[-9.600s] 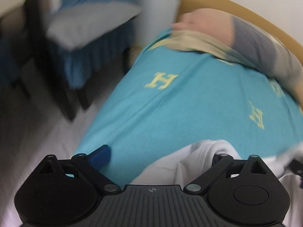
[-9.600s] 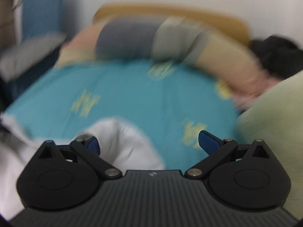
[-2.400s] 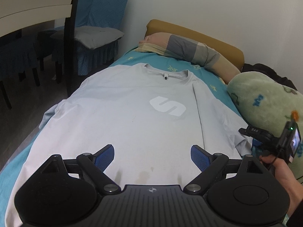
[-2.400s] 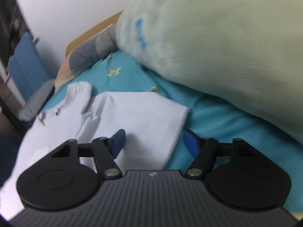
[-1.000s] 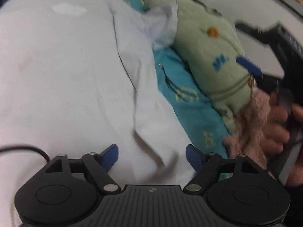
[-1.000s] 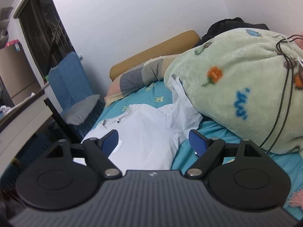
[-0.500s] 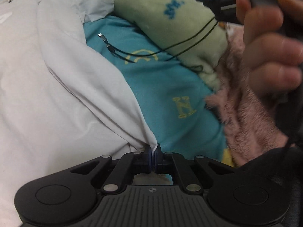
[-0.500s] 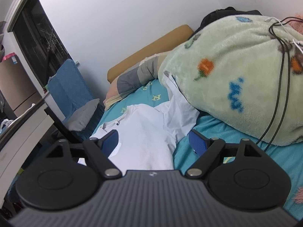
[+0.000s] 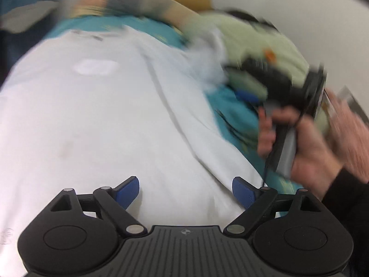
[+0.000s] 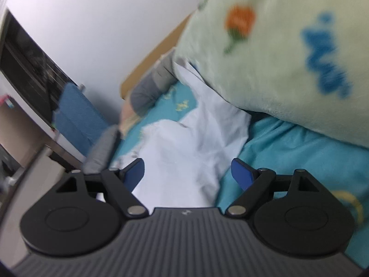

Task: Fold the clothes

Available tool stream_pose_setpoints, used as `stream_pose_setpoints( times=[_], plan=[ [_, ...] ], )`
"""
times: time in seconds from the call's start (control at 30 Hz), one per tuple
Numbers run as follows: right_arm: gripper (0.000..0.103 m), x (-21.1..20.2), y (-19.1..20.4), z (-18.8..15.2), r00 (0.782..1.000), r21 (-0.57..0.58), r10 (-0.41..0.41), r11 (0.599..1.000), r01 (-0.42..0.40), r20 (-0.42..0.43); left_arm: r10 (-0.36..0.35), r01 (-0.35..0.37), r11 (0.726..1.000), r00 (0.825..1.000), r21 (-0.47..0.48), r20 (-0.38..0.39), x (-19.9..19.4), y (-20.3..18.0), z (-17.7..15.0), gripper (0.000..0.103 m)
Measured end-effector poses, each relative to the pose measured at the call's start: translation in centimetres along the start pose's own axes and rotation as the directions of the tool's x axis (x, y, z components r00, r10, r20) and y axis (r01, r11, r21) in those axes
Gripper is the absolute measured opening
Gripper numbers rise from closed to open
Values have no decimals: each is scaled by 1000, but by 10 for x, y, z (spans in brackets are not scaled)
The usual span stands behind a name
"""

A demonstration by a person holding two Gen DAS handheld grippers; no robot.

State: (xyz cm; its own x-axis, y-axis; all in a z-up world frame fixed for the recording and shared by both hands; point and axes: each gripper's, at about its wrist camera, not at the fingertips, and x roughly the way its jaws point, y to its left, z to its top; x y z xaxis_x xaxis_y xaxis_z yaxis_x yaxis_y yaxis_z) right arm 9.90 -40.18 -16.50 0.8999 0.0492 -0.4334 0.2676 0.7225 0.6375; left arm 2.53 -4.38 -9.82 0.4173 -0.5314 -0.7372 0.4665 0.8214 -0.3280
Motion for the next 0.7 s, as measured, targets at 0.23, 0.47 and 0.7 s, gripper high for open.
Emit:
stream_pose_setpoints(
  times=[0.23,0.47,0.7],
  plan=[
    [84,80,-19,4,998,-214,-50,975,55,31,45,-43,999,992,-20,117,10,29,22,90],
    [72,132,3,27,993,-277,37,961,-3,115,25,-25,1000,983,-3,182,34,49,46,89],
    [60,136,-18,31,989,-146,-114,981,127,93,28,-19,997,989,-68,146,44,69,46,89]
  ],
)
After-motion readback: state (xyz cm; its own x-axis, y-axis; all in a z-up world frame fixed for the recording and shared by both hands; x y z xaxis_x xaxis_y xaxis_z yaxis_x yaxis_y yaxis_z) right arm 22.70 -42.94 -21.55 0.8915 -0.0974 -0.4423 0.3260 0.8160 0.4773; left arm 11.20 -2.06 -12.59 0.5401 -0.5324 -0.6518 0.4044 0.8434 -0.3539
